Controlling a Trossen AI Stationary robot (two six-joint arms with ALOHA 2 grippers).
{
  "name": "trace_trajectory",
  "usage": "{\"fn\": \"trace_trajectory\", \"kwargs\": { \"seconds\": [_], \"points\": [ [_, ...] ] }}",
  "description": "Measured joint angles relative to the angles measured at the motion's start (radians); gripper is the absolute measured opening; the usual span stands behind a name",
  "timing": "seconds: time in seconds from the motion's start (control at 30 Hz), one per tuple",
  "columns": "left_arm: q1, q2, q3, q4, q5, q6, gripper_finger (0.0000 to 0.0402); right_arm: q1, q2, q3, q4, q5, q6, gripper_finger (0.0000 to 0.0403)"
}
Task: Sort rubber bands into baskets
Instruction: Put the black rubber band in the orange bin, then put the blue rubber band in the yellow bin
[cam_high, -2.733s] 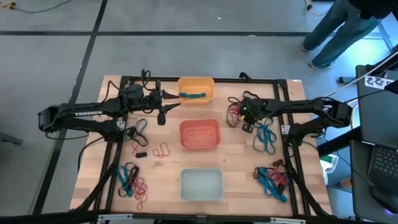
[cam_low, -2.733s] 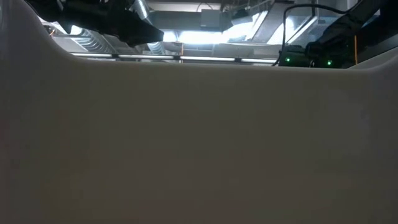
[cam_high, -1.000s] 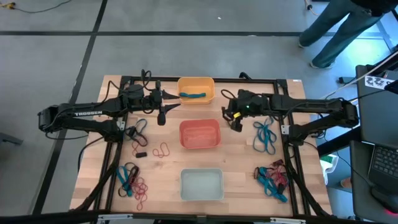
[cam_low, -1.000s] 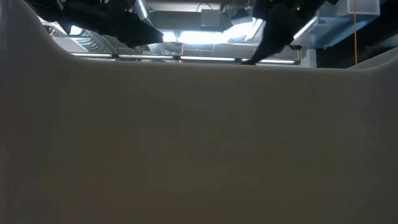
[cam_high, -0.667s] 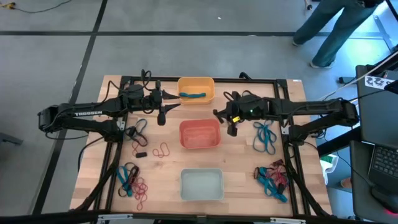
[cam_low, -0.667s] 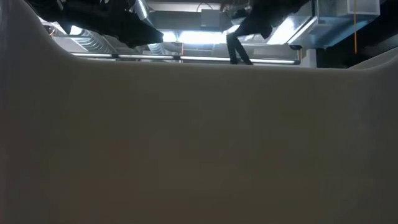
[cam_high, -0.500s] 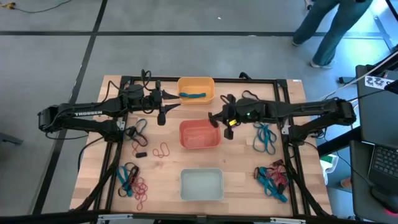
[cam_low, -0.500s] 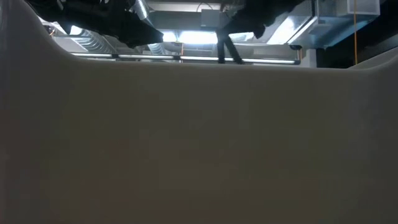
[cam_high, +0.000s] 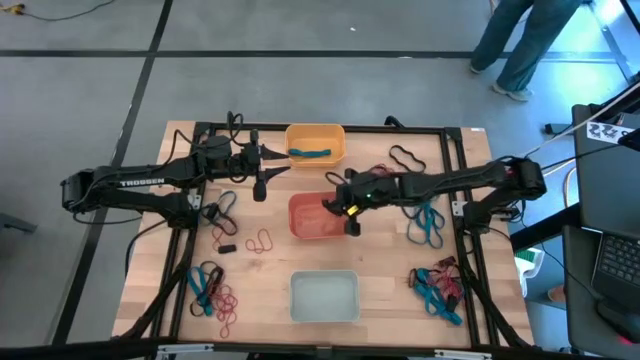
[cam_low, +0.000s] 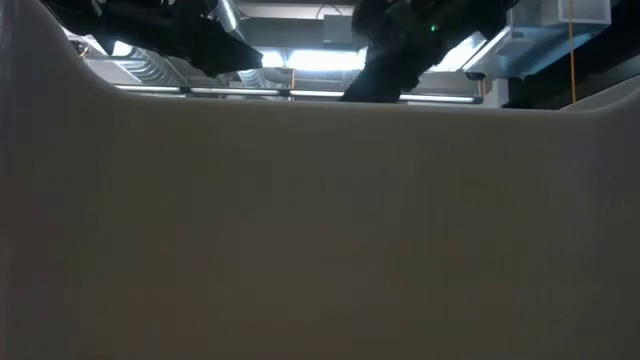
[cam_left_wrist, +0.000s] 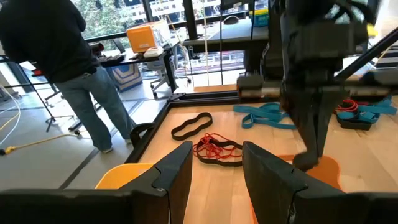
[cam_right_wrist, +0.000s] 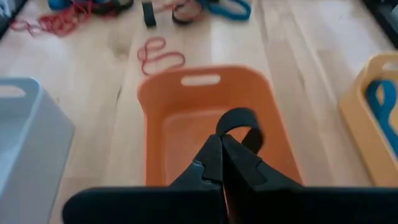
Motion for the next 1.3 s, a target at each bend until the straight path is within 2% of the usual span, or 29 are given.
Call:
{"fn": "trace_trajectory", "kwargs": {
  "seconds": [0.17,0.27,0.57,0.73,1.03,1.3],
  "points": [
    [0.000,0.000,0.000,0.000,0.000,0.000,0.0138,-0.002,0.045,0.000,-0.003,0.000,0.084,0.0002],
    [0.000,0.000,0.000,0.000,0.000,0.000,0.0138,-0.002,0.053,0.000,-0.015,-0.009,0.119,0.0016],
    [0.000,0.000,0.000,0.000,0.000,-0.001,0.0138,-0.002,0.053,0.000,-0.063,-0.026,0.114,0.0135],
    [0.000,0.000,0.000,0.000,0.000,-0.002,0.0138,-0.002,0.024,0.000,-0.122,-0.025,0.127,0.0174],
    [0.000,0.000,0.000,0.000,0.000,-0.003,0.0138,-0.002,-0.133,-0.001,-0.329,-0.013,0.214,0.0183],
    [0.000,0.000,0.000,-0.001,0.000,-0.003,0.0138,-0.002,-0.257,-0.001,-0.588,0.110,0.300,0.0183]
  ]
}}
